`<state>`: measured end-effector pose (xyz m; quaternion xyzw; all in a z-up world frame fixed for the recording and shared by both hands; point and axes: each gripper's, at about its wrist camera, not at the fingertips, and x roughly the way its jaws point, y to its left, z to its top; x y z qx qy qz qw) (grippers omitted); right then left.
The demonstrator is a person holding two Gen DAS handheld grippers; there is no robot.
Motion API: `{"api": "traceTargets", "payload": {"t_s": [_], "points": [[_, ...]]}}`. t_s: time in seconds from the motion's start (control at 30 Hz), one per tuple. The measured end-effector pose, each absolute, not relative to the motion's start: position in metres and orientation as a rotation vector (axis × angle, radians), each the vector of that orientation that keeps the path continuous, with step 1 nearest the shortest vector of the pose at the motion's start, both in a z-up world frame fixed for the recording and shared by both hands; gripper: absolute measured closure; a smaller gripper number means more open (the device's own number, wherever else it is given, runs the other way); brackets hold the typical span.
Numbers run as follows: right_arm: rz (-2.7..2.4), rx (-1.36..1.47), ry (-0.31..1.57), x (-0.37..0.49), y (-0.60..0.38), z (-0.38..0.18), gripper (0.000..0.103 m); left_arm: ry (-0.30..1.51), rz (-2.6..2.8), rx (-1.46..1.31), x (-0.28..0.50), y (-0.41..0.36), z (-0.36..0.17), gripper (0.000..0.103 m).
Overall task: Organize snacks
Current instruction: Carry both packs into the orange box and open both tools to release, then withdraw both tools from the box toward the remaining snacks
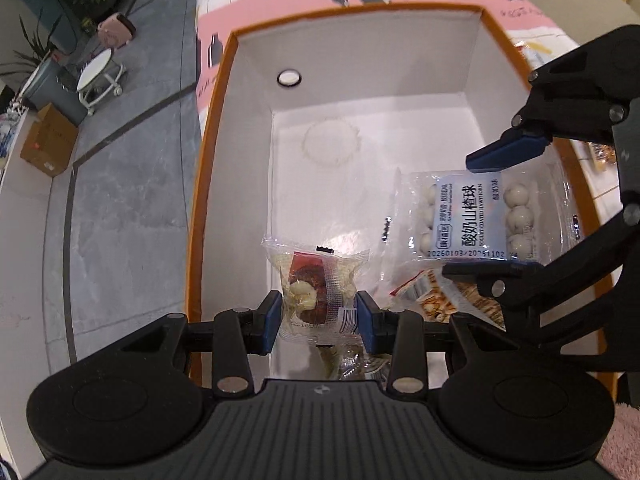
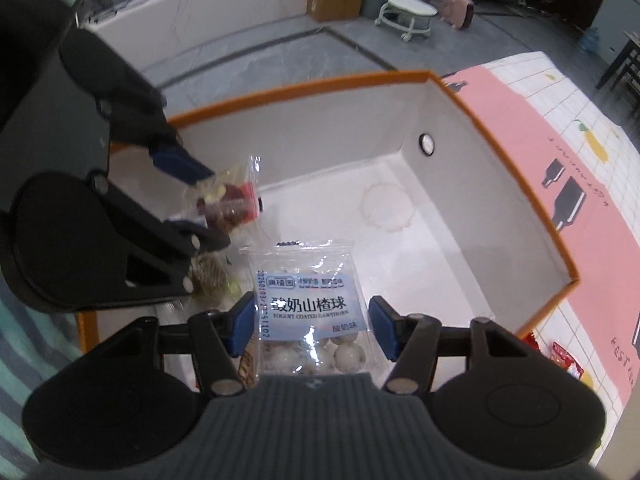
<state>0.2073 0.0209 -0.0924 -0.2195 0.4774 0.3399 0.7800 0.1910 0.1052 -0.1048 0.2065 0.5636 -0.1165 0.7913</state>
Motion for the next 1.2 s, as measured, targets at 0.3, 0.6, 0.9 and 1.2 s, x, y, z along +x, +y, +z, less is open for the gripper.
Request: {"api": "traceTargets", "payload": {"t_s": [0.3, 0.6, 0.9, 1.2], "points": [[0.703, -0.508, 1.067, 0.216, 0.024, -0.112, 0.044, 1.250, -0.208, 0.492, 0.201, 0.103, -0.113, 0.058], [0.709, -0.515, 1.050, 0.210, 0.026, -0.113, 0.042, 1.248, -0.196, 0.490, 0.201, 0.101, -0.113, 0.053], [0.730, -0.498, 0.973, 0.203, 0.016, -0.090, 0.037, 1.223, -0.195, 0.493, 0.193, 0.097, -0.104, 0.044], [0.699, -0.476, 0.902, 0.191, -0.005, -0.064, 0.034, 1.148, -0.180, 0.485, 0.183, 0.086, -0.077, 0.041]]}}
